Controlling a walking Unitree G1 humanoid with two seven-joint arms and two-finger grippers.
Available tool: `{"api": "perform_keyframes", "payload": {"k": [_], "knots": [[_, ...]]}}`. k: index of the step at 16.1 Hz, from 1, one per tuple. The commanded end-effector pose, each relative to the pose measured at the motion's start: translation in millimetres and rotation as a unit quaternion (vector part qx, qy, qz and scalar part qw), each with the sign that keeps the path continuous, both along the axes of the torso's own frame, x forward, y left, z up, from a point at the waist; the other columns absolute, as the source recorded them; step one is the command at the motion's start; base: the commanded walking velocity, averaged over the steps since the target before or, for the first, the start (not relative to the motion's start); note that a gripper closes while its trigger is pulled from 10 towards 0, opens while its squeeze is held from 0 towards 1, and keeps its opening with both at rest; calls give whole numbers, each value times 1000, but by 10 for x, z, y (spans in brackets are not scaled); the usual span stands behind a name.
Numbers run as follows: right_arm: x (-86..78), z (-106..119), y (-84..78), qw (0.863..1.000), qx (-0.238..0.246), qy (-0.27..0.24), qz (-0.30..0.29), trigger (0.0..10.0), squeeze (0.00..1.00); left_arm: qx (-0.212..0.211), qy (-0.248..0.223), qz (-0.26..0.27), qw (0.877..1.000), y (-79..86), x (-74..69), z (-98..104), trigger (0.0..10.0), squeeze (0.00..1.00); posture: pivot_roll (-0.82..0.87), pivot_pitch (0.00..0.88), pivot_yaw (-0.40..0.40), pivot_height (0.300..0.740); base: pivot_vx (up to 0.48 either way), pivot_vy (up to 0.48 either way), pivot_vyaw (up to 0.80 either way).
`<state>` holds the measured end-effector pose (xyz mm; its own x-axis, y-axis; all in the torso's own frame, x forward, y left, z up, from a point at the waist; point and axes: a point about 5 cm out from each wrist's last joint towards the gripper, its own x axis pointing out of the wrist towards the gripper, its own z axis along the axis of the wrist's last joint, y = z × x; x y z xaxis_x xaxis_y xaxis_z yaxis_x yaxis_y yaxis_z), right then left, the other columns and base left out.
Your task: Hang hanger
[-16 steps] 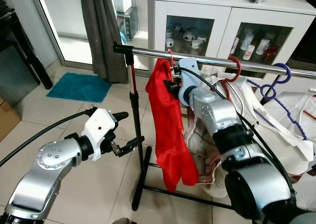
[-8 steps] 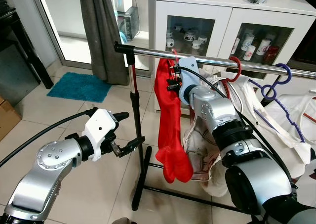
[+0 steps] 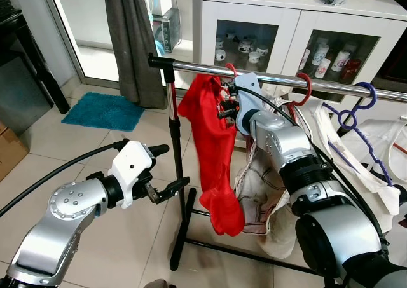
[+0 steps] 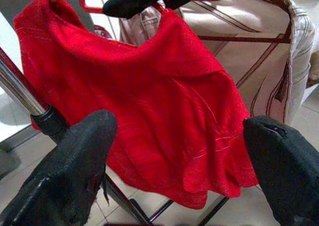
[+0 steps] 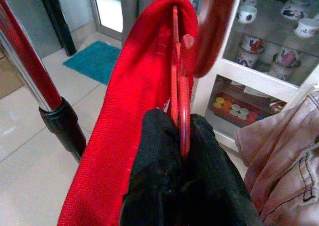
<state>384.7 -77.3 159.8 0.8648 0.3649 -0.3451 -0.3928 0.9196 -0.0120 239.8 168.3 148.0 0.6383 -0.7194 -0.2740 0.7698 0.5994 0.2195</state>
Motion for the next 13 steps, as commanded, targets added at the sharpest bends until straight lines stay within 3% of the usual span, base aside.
{"api": "perform_keyframes", "payload": {"k": [1, 2, 6, 7, 8, 13], "knots": [[5, 88, 19, 1000, -3, -18, 8, 2824, 0, 7, 2, -2, 1000, -13, -16, -5, 10000, 0, 11, 0, -4, 740, 0, 0, 0], [1, 91, 33, 1000, -6, -18, 10, 10000, 0, 6, 2, -2, 1000, -29, -21, -10, 10000, 0, 12, 0, -7, 740, 0, 0, 0], [-5, 87, 61, 1000, -7, -16, 17, 10000, 0, 8, 4, 0, 1000, -43, -44, -28, 10000, 0, 16, 0, -18, 740, 0, 0, 0], [-9, 86, 66, 1000, -4, -17, 18, 10000, 686, 8, 4, 1, 1000, -44, -49, -30, 10000, 0, 17, 0, -19, 740, 0, 0, 0], [-10, 90, 66, 1000, -2, -18, 17, 10000, 1000, 8, 4, 1, 1000, -46, -50, -30, 10000, 0, 17, 0, -19, 740, 0, 0, 0], [-28, 167, 41, 999, 11, -31, 23, 10000, 1000, 6, -1, 4, 1000, -61, -60, -21, 10000, 0, 15, 0, -18, 740, 0, 0, 0]]}}
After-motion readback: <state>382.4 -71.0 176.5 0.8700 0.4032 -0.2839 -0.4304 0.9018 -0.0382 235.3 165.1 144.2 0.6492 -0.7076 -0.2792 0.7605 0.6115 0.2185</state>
